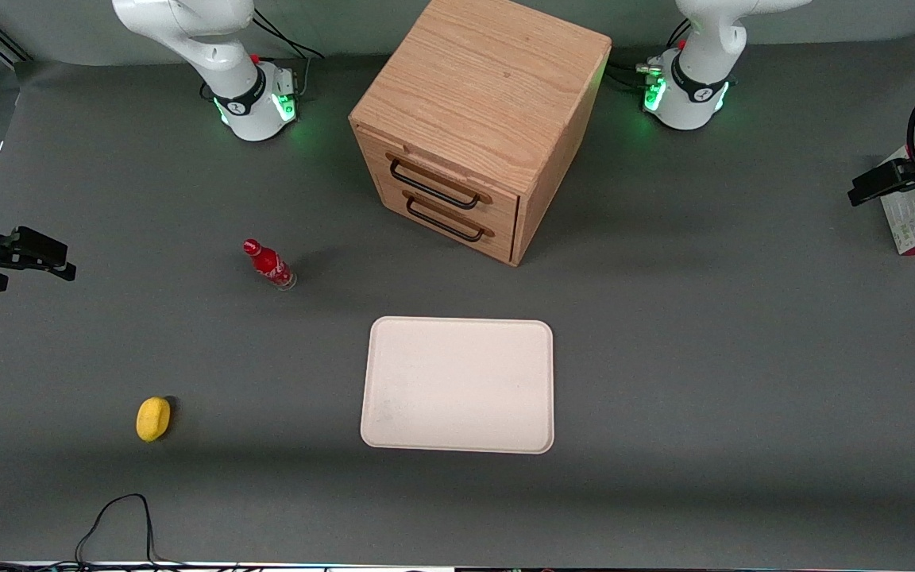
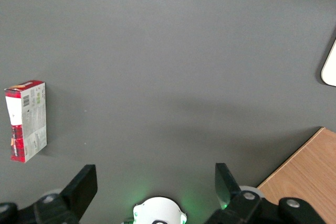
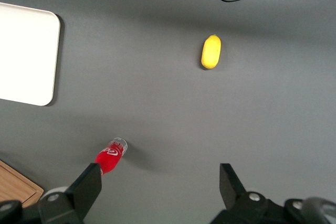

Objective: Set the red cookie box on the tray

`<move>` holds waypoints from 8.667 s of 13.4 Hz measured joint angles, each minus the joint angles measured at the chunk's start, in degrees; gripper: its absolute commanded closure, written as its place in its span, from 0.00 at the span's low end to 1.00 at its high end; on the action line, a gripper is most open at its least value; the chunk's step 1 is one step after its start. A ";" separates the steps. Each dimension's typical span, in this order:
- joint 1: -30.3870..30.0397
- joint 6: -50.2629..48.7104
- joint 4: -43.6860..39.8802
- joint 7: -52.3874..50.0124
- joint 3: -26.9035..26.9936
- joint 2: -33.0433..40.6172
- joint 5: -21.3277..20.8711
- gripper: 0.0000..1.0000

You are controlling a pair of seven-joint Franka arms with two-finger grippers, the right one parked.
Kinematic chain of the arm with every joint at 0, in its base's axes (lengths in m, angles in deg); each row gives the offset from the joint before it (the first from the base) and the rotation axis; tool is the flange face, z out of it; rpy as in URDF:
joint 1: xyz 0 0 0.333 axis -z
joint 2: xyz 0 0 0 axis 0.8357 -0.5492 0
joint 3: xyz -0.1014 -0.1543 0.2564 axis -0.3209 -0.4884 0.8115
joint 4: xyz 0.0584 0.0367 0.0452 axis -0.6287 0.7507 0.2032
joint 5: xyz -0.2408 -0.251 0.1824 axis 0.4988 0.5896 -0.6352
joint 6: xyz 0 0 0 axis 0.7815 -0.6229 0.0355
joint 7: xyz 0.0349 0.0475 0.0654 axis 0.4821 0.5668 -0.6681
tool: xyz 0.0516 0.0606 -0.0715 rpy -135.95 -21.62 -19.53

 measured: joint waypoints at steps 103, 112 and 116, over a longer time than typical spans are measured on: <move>20.83 10.85 -29.08 -10.70 -3.59 -35.92 -0.50 1.00; 26.85 28.34 -33.98 -24.75 -5.74 -52.16 2.43 1.00; 29.02 29.36 -34.04 -26.38 -5.98 -54.80 2.46 1.00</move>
